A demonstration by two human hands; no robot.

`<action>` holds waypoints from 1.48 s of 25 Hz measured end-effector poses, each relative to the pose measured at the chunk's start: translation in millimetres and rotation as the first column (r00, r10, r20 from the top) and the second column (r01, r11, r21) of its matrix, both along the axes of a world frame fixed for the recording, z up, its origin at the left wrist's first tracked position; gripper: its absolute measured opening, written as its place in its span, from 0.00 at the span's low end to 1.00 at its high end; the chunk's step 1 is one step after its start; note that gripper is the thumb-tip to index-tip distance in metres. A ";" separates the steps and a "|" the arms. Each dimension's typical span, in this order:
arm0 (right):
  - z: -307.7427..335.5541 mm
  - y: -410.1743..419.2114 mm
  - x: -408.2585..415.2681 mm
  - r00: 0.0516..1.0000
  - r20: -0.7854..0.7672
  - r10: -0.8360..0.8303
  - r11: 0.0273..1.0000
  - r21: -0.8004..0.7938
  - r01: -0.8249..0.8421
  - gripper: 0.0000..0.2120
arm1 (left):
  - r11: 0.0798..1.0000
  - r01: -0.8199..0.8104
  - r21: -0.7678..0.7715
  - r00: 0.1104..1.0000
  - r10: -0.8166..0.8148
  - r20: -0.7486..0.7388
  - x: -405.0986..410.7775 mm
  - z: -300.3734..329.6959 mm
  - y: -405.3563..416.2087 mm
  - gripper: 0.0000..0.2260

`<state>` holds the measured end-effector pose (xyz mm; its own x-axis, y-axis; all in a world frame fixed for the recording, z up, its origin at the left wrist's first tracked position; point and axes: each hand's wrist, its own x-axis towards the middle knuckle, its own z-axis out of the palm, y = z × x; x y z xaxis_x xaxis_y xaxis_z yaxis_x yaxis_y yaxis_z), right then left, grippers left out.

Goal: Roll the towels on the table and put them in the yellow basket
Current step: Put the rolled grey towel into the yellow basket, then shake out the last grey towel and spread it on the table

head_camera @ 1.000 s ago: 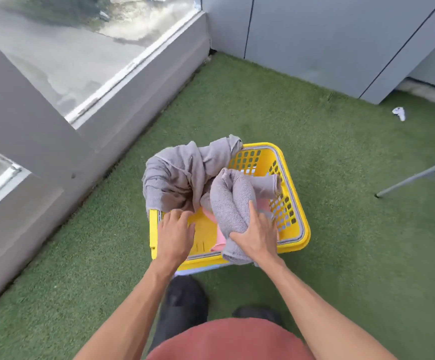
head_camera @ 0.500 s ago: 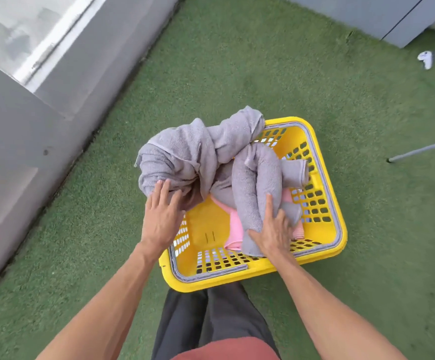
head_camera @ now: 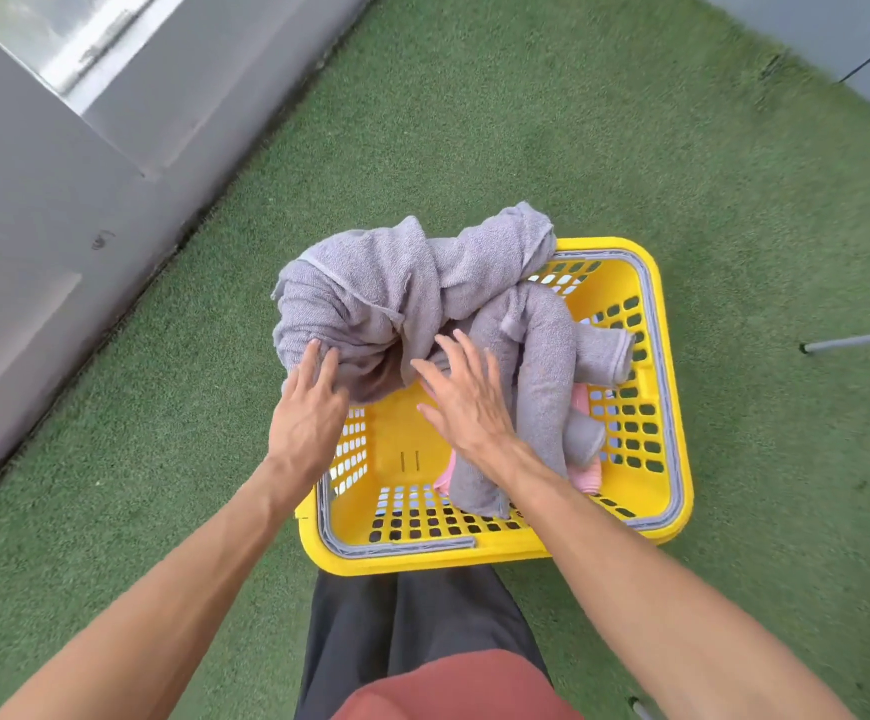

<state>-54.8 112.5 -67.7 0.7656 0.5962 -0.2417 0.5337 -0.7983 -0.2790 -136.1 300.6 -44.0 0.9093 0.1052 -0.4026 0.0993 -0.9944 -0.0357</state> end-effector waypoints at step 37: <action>385.9 20.7 20.7 0.978 0.062 -0.197 0.723 0.683 0.102 0.07 | 0.790 0.359 -0.496 0.590 0.220 0.777 48.1 357.0 36.8 0.08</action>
